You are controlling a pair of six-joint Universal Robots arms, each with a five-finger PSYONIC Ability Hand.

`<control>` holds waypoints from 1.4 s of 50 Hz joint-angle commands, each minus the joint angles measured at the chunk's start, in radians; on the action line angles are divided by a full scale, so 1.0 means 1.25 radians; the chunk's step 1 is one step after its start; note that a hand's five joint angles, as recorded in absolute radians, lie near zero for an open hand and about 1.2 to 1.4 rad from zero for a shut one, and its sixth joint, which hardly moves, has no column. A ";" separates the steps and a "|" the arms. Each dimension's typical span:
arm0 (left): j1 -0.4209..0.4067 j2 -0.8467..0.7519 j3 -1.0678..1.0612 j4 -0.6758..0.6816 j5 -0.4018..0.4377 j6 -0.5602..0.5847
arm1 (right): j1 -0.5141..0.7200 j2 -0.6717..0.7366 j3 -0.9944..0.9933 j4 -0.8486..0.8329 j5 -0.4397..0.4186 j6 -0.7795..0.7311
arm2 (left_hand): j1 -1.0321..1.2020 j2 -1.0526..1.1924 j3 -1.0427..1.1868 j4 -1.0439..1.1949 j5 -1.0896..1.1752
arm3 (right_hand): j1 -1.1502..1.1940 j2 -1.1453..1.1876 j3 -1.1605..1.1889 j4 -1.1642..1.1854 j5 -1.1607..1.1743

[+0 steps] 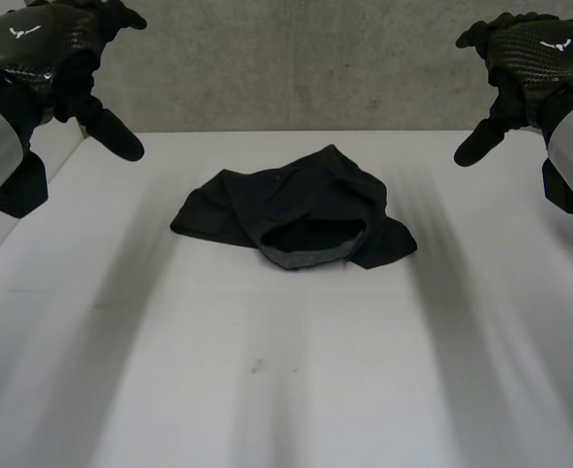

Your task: Fold the shorts.

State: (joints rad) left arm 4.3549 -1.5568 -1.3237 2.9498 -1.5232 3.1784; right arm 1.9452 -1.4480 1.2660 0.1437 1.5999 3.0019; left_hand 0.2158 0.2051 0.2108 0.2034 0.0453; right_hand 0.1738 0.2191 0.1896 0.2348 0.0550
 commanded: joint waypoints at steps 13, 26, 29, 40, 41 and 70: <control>-0.004 -0.049 -0.007 0.022 0.004 0.001 | 0.002 0.039 0.005 0.013 -0.046 -0.087 | -0.025 -0.017 -0.021 -0.015 -0.029 | 0.001 -0.036 -0.012 -0.048 -0.044; -0.011 -0.070 -0.022 0.045 0.000 0.050 | 0.076 0.306 -0.025 -0.154 -0.049 0.029 | -0.025 -0.017 -0.021 -0.015 -0.029 | 0.001 -0.036 -0.012 -0.048 -0.044; -0.012 -0.071 -0.033 0.056 0.000 0.050 | 0.077 0.368 -0.042 -0.221 -0.048 0.065 | -0.028 -0.019 -0.024 -0.018 -0.031 | 0.001 -0.036 -0.012 -0.048 -0.044; -0.012 -0.076 -0.109 0.110 -0.001 0.053 | 0.108 0.611 -0.208 -0.317 -0.010 -0.056 | -0.025 -0.017 -0.021 -0.015 -0.029 | 0.041 0.005 0.029 -0.008 -0.003; -0.013 -0.076 -0.115 0.114 -0.001 0.053 | 0.108 0.622 -0.217 -0.320 -0.001 -0.065 | -0.025 -0.017 -0.021 -0.015 -0.029 | 0.088 0.052 0.076 0.039 0.044; 0.025 -0.058 -0.174 0.145 -0.004 0.053 | 0.120 0.037 0.000 -0.257 -0.178 -0.103 | -0.030 -0.021 -0.026 -0.020 -0.033 | 0.978 0.942 0.965 0.929 0.933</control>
State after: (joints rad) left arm 4.3713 -1.6372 -1.5386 3.1304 -1.5255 3.2447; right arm 2.0878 -1.2562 1.2482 -0.1896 1.4407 2.8238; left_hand 0.2158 0.2051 0.2108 0.2034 0.0453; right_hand 0.9151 1.1731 1.1798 1.1879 0.9405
